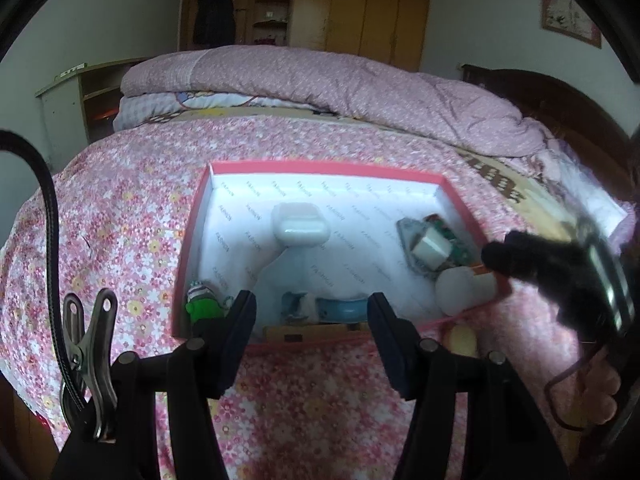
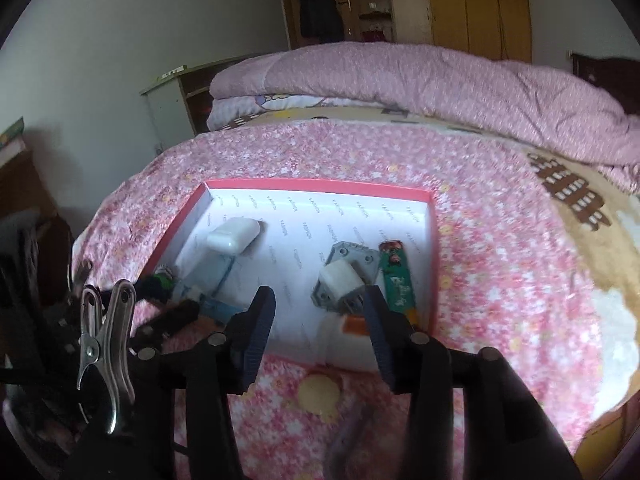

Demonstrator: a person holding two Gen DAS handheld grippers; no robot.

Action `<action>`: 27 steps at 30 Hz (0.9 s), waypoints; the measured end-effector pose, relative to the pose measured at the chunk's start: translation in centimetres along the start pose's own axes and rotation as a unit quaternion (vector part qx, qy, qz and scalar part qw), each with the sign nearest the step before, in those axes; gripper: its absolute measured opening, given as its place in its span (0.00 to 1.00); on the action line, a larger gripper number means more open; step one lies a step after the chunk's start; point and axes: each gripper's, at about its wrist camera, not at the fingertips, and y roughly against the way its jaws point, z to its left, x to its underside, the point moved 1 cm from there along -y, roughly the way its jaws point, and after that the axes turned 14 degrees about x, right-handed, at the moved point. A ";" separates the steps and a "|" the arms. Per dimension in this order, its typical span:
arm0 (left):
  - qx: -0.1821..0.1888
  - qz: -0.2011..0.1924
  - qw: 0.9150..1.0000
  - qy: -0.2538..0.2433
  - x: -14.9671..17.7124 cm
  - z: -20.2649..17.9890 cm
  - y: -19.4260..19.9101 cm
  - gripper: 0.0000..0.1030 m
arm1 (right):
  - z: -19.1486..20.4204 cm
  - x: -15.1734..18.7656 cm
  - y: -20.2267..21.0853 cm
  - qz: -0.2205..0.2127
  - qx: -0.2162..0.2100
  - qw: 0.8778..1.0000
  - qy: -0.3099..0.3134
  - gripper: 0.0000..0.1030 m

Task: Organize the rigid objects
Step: 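Release white charger beside grey plate in tray with right tool, then grasp grey curved hook with right tool while left tool grasps beige round lid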

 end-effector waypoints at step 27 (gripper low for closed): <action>0.015 0.032 0.999 -0.014 2.7 -2.2 1.3 0.59 | -1.2 9.6 1.0 0.060 0.013 0.998 -0.007 0.46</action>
